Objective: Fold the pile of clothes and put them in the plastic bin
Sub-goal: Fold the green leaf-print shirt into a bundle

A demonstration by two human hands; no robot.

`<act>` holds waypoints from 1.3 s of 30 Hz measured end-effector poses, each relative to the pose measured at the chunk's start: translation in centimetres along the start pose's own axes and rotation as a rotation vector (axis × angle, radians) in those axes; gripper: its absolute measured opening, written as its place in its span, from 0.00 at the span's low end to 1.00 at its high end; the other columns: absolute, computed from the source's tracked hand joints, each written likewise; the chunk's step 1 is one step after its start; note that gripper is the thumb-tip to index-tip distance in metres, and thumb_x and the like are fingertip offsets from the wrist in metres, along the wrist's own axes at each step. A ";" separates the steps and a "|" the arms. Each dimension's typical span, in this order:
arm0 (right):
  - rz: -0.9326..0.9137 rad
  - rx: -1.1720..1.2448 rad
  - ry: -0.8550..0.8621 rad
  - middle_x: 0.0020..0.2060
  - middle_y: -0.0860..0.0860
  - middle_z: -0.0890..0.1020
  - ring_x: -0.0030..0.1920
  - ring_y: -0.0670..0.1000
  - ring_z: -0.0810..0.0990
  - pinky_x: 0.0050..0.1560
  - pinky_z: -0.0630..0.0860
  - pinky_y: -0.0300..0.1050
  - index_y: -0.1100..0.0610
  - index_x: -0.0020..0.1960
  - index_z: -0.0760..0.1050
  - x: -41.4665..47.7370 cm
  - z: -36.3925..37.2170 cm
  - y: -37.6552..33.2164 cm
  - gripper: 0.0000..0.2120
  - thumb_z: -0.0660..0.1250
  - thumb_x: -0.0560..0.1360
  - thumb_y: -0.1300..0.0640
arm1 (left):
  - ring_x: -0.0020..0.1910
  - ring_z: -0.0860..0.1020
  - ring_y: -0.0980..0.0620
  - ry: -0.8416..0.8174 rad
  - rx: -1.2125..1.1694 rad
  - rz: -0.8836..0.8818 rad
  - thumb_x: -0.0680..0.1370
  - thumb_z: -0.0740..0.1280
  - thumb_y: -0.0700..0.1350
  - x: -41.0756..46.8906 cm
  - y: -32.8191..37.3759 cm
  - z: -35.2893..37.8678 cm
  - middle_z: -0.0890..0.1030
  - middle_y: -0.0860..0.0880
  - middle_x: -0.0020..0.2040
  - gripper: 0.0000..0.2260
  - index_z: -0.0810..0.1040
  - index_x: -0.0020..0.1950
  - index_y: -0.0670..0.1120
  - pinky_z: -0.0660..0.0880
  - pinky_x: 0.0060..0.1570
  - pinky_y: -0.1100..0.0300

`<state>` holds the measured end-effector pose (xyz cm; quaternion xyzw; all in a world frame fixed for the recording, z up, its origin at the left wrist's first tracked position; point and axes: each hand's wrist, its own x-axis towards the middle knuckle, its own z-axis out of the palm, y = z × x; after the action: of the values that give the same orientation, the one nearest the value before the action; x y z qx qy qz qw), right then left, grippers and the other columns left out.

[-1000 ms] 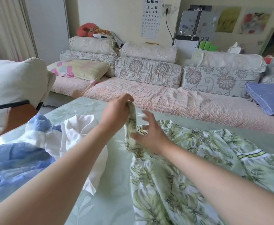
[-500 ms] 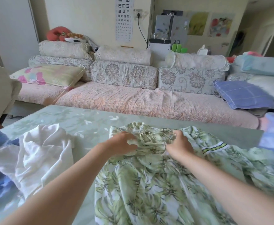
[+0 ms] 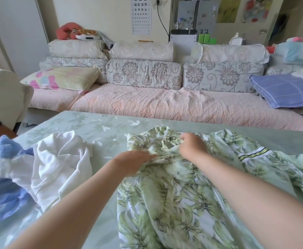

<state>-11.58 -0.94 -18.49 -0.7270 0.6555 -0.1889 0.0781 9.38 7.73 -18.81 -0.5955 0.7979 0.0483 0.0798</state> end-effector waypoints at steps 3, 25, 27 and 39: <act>0.253 0.103 0.032 0.47 0.55 0.79 0.43 0.55 0.78 0.41 0.76 0.46 0.59 0.54 0.72 0.5 -1.1 1.1 0.07 0.62 0.77 0.64 | 0.77 0.58 0.49 -0.121 -0.072 -0.028 0.84 0.56 0.43 -0.6 -0.2 -0.2 0.57 0.50 0.79 0.25 0.55 0.80 0.54 0.57 0.75 0.52; 0.065 0.452 -0.359 0.61 0.50 0.79 0.58 0.51 0.79 0.53 0.78 0.45 0.53 0.76 0.64 2.1 -0.7 5.2 0.37 0.72 0.71 0.66 | 0.78 0.36 0.43 -0.043 -0.103 -0.312 0.76 0.43 0.73 6.0 0.0 2.9 0.35 0.56 0.79 0.32 0.37 0.76 0.67 0.40 0.72 0.32; 0.037 0.473 -0.375 0.65 0.50 0.74 0.64 0.53 0.75 0.56 0.71 0.44 0.52 0.76 0.66 1.8 -1.3 5.1 0.34 0.73 0.72 0.59 | 0.78 0.35 0.42 -0.046 -0.108 -0.338 0.75 0.42 0.74 5.9 -0.2 2.8 0.34 0.55 0.79 0.33 0.36 0.76 0.67 0.40 0.72 0.32; 0.037 0.325 -0.203 0.47 0.48 0.80 0.50 0.51 0.80 0.47 0.77 0.43 0.49 0.48 0.74 -0.8 -2.6 9.9 0.13 0.70 0.73 0.66 | 0.78 0.35 0.42 -0.047 -0.071 -0.305 0.65 0.41 0.81 4.5 -0.8 2.7 0.35 0.51 0.79 0.42 0.35 0.75 0.69 0.37 0.73 0.35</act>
<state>-21.75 -1.03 -19.77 -0.7079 0.6185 -0.2163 0.2639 9.10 3.72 -22.26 -0.7110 0.6939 0.0777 0.0837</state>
